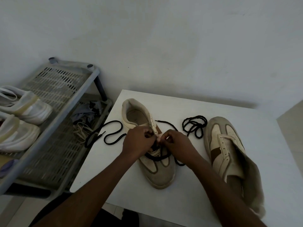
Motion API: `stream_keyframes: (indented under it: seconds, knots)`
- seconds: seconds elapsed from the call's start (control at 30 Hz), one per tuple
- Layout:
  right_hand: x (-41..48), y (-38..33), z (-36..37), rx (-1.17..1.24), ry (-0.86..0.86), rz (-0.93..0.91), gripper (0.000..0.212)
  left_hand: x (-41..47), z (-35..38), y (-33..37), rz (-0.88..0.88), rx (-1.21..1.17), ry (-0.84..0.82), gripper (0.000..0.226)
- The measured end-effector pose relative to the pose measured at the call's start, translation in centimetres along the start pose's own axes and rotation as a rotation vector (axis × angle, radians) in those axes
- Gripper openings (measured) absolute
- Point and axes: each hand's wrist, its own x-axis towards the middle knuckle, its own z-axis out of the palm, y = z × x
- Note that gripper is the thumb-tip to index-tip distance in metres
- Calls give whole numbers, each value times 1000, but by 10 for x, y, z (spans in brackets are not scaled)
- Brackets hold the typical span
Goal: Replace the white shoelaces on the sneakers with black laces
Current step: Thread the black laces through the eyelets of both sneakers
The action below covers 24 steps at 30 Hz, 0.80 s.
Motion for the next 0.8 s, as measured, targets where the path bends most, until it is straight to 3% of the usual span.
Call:
stream_keyframes:
  seconds: [0.1,0.23,0.4,0.47,0.57,0.67,0.7,0.8]
  knots:
    - [0,2,2,-33,43,-135,6,1,-1,1,14,30,-7,16]
    - [1,5,8,-104,262,-140,11,2,-2,1,21,75,-16,24]
    - [11,19,-58,221,1007,147,15,0,-5,3,-10,43,-47,26]
    - [9,23,-67,377,1102,135,11,0,-5,3,3,55,-53,25]
    - [4,9,-48,306,819,77,22,2,-4,2,1,72,-69,22]
    - [1,-2,-21,-33,184,47,33,3,-4,1,1,93,-70,22]
    - [0,-3,-12,-64,45,22,36,3,-4,0,1,92,-66,23]
    - [-2,-3,2,-46,57,-62,21,2,-4,3,0,73,-69,23]
